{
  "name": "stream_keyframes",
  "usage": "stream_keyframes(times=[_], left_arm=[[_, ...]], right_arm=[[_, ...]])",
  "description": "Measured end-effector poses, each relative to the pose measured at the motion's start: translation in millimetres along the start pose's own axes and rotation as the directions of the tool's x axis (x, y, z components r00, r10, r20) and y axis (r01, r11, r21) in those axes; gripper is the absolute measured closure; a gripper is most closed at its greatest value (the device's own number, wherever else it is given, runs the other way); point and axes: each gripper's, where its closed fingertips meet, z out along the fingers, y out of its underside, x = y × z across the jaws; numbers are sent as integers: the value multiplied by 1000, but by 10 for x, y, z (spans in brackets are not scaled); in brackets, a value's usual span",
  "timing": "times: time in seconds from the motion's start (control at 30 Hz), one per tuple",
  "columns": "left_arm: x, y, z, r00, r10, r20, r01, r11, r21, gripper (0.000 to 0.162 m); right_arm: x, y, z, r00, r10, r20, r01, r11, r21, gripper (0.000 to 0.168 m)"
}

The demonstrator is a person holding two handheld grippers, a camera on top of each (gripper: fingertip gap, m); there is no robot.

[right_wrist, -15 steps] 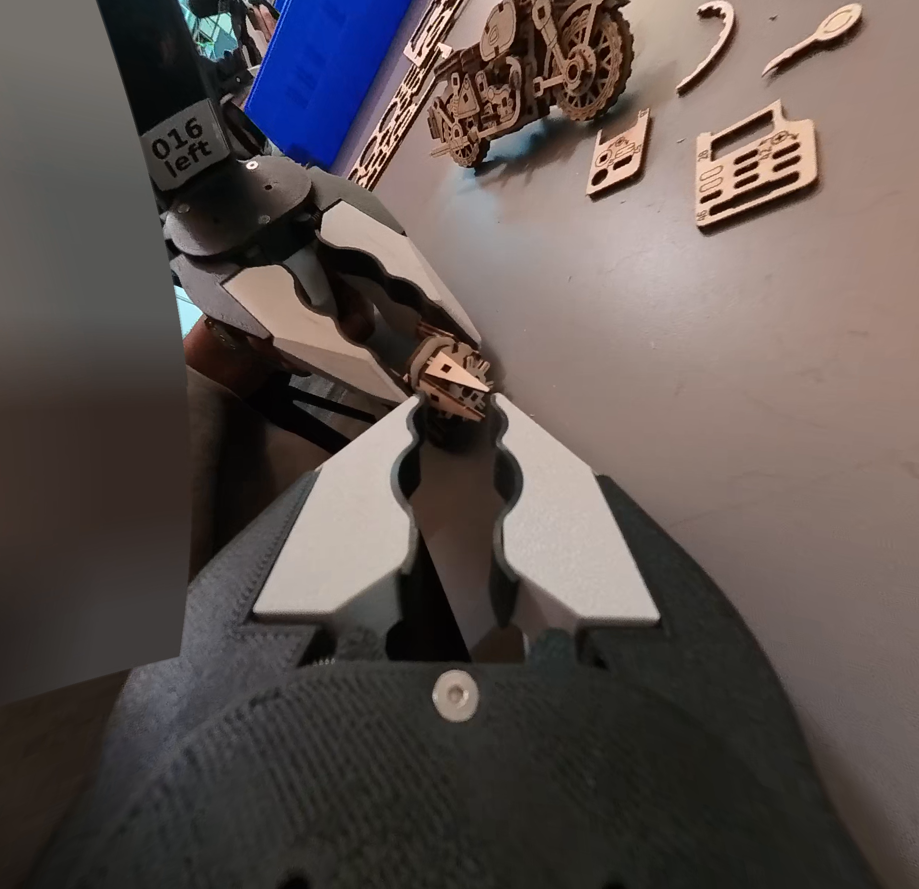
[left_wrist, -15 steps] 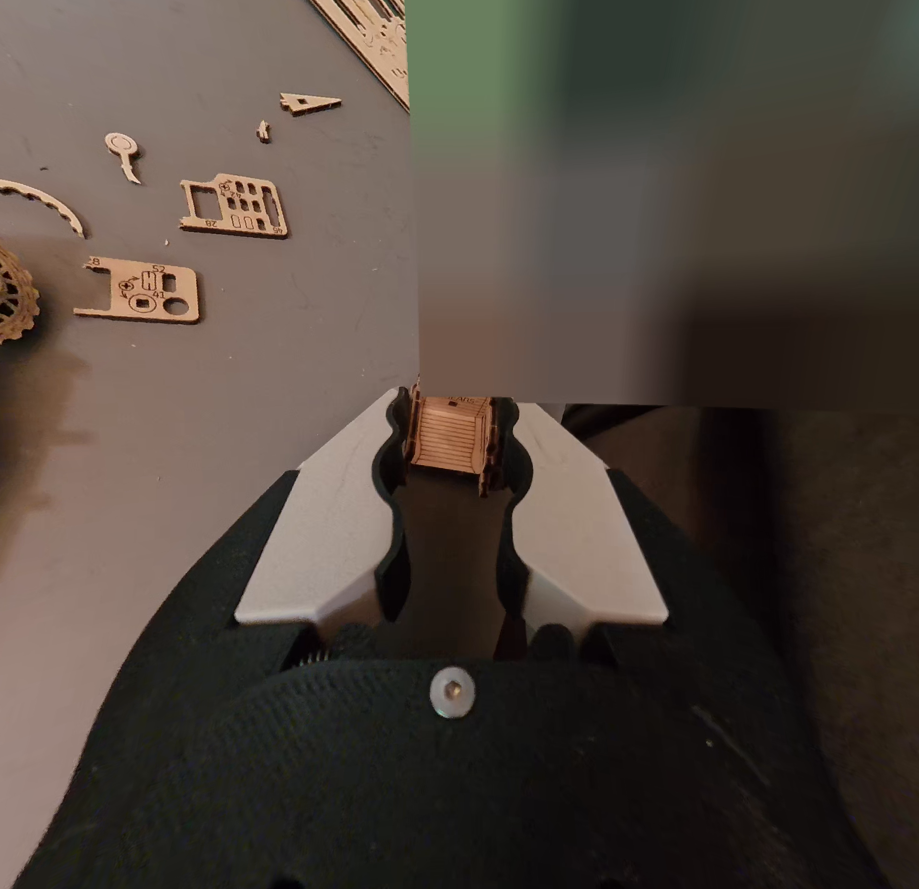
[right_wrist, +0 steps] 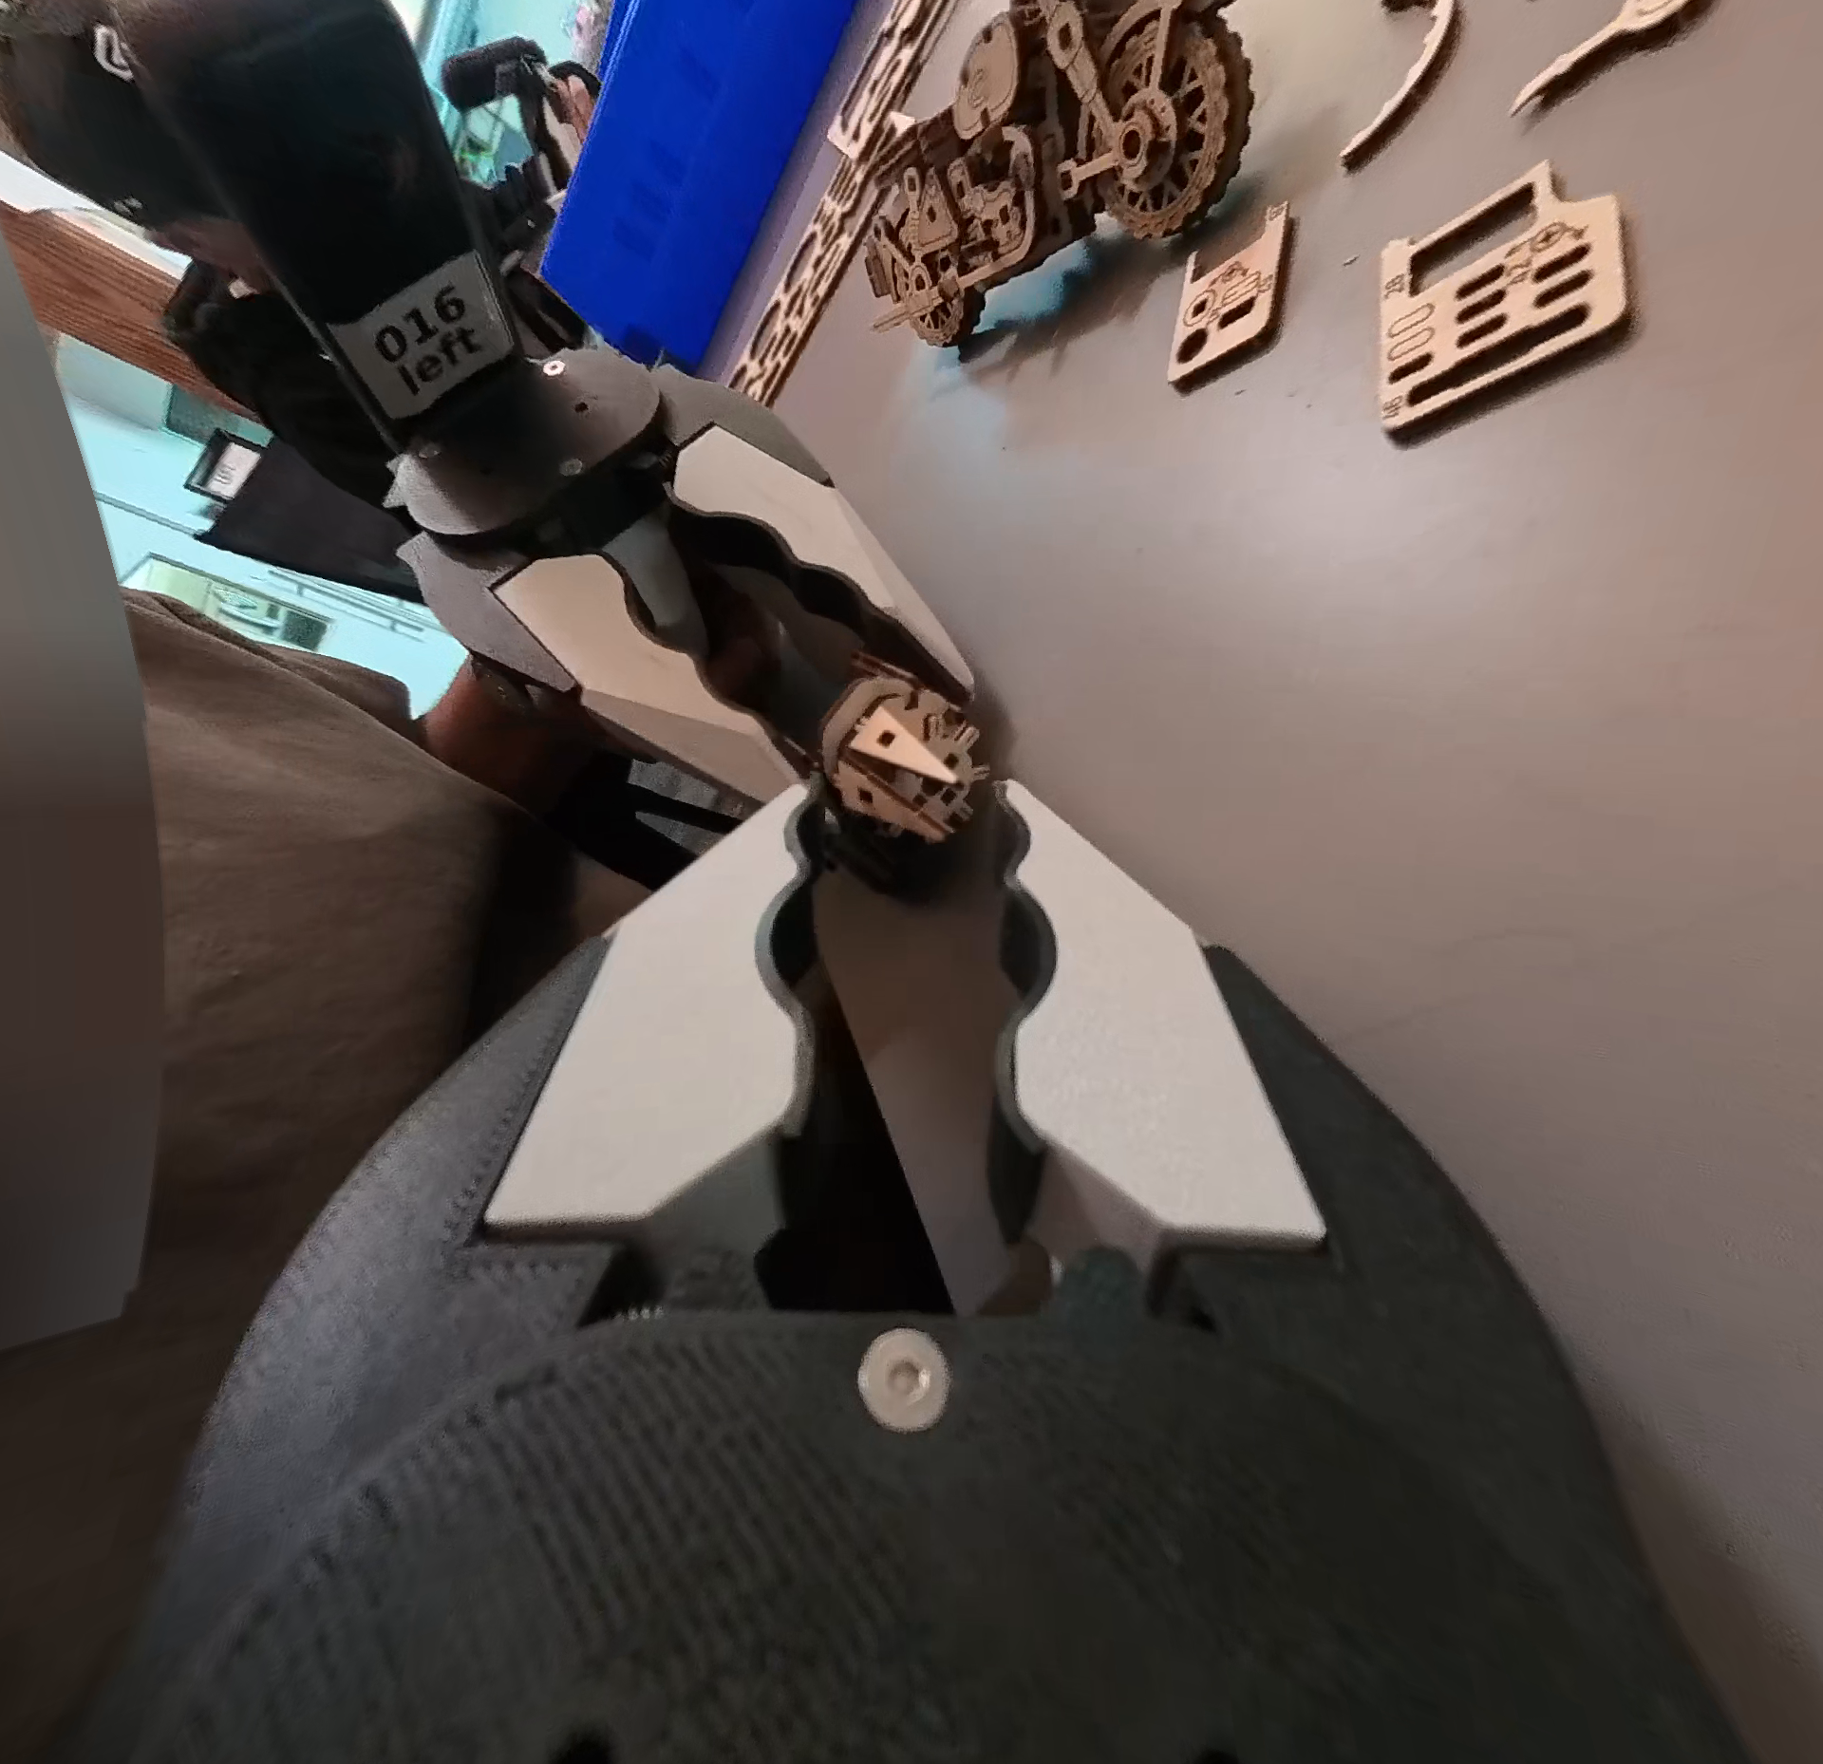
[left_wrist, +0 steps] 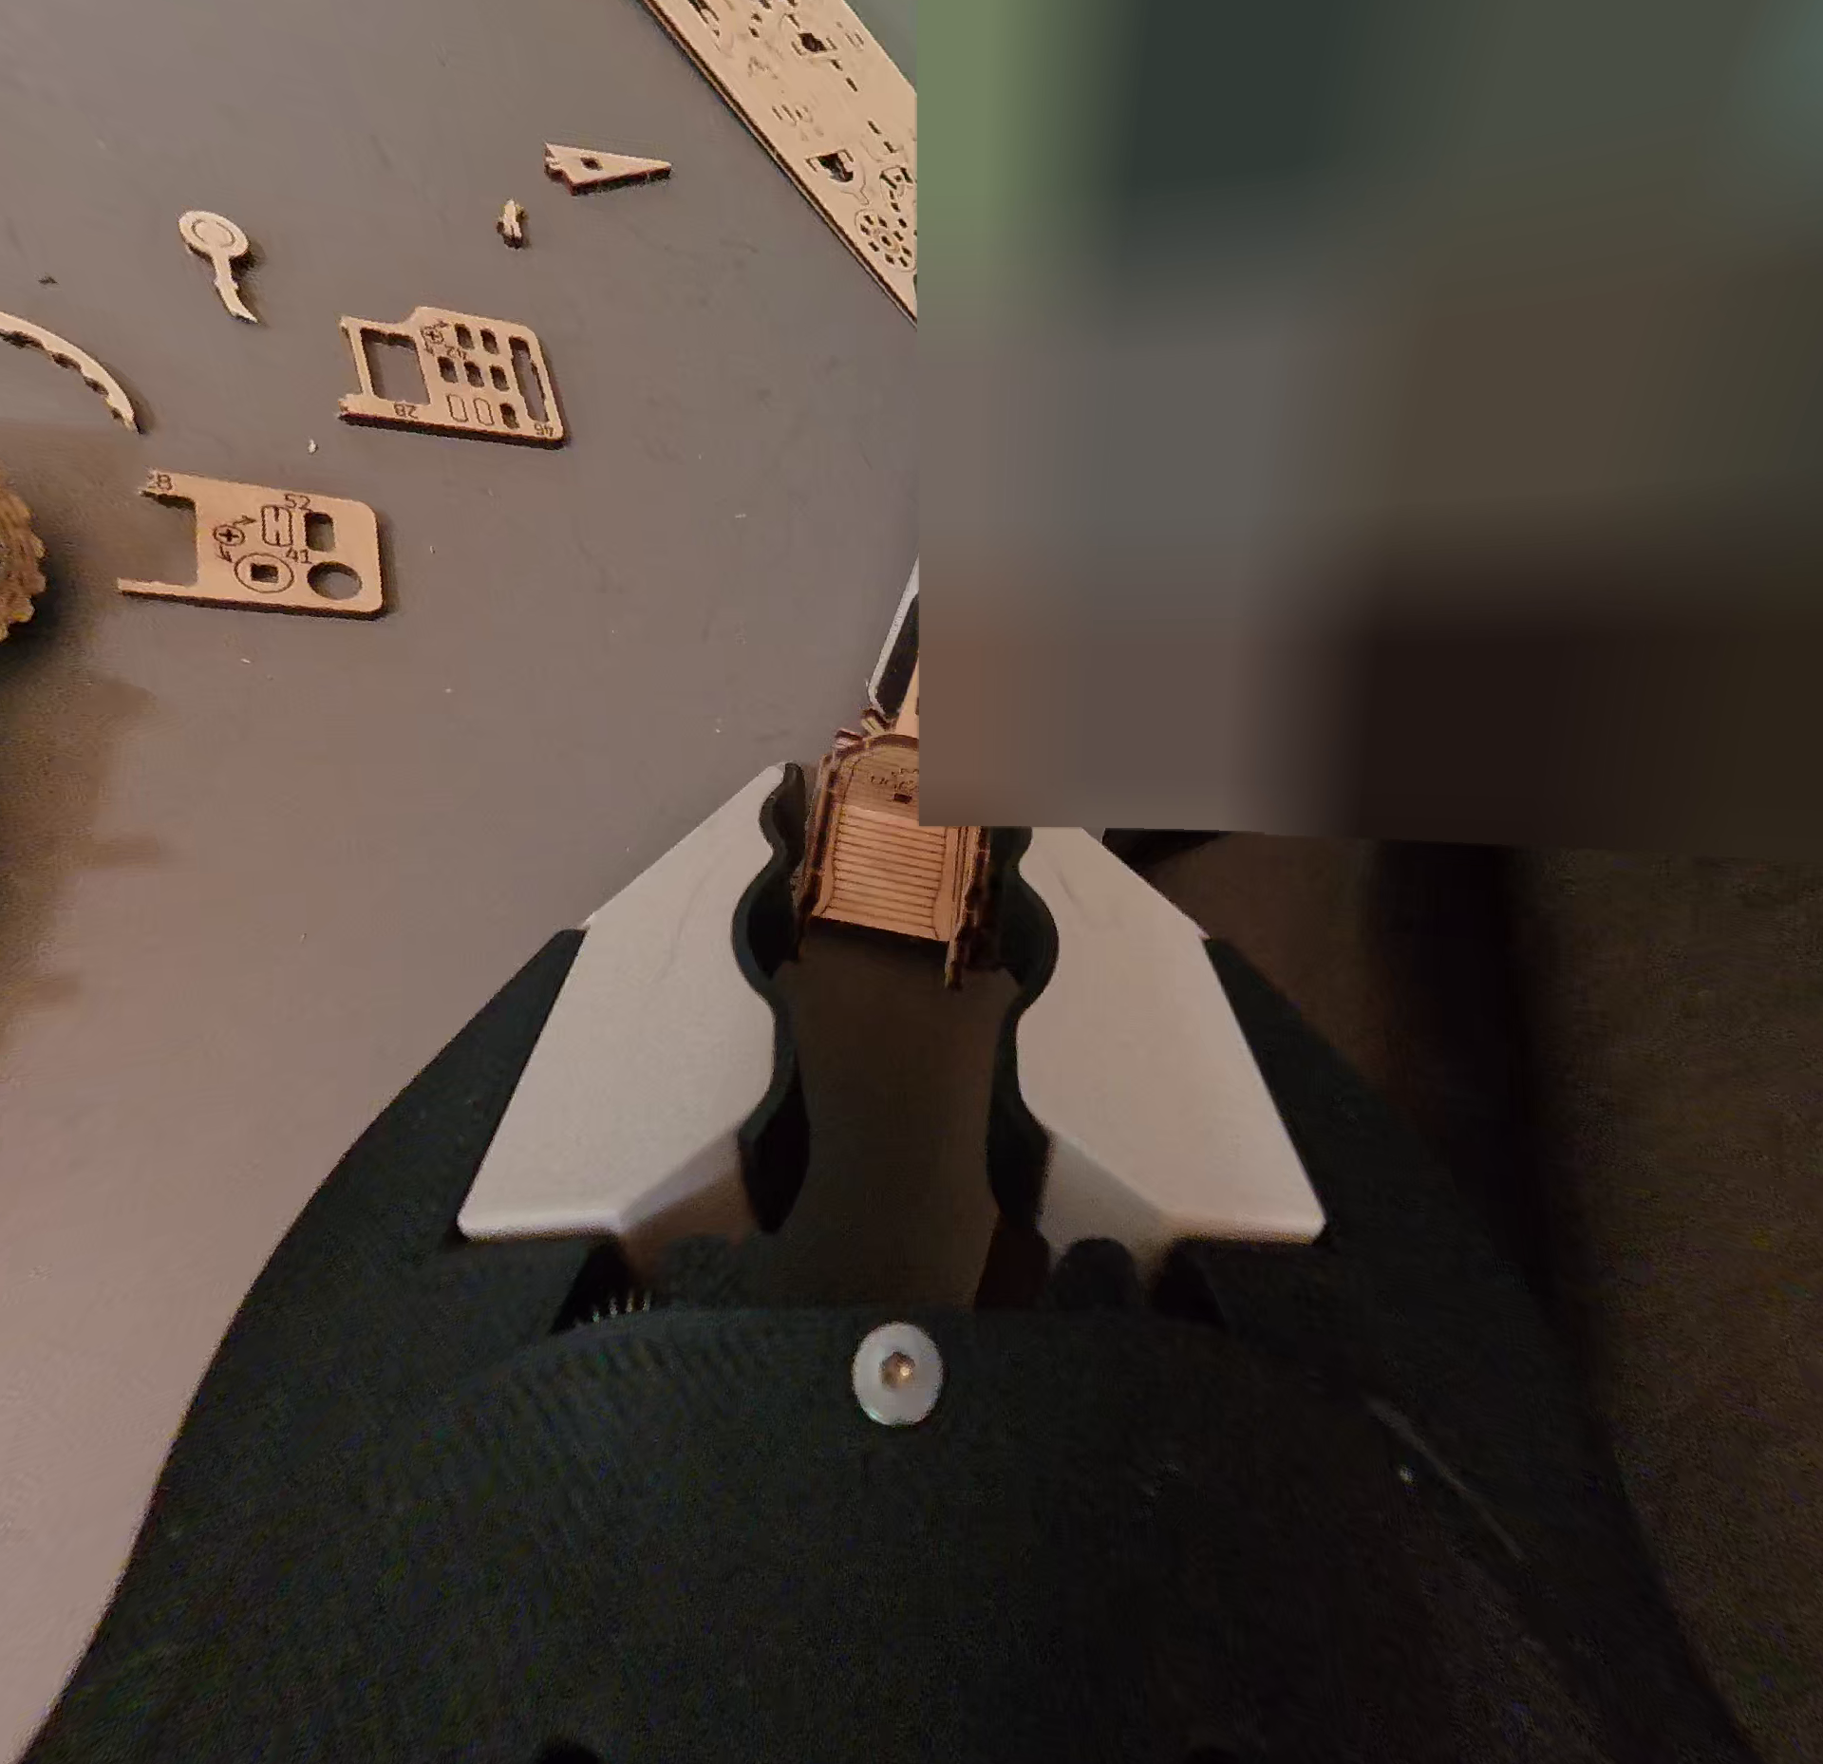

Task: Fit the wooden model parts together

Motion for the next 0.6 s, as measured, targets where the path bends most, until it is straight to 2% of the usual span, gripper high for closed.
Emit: stream_keyframes(times=[0.23, 0.33, 0.6], left_arm=[[3, 1, -44, 999, -30, -38, 31, 999, 8, 122], [1, -5, -56, 998, -36, -45, 37, 999, 14, 128], [23, -1, -34, 999, -24, -40, 25, 1000, 12, 128]], right_arm=[[9, 11, 19, 999, -27, -24, 27, 1000, -10, 139], [16, 12, 29, 998, -49, -43, 49, 999, -13, 140], [8, 15, 37, 997, -63, -45, 62, 998, -18, 140]])
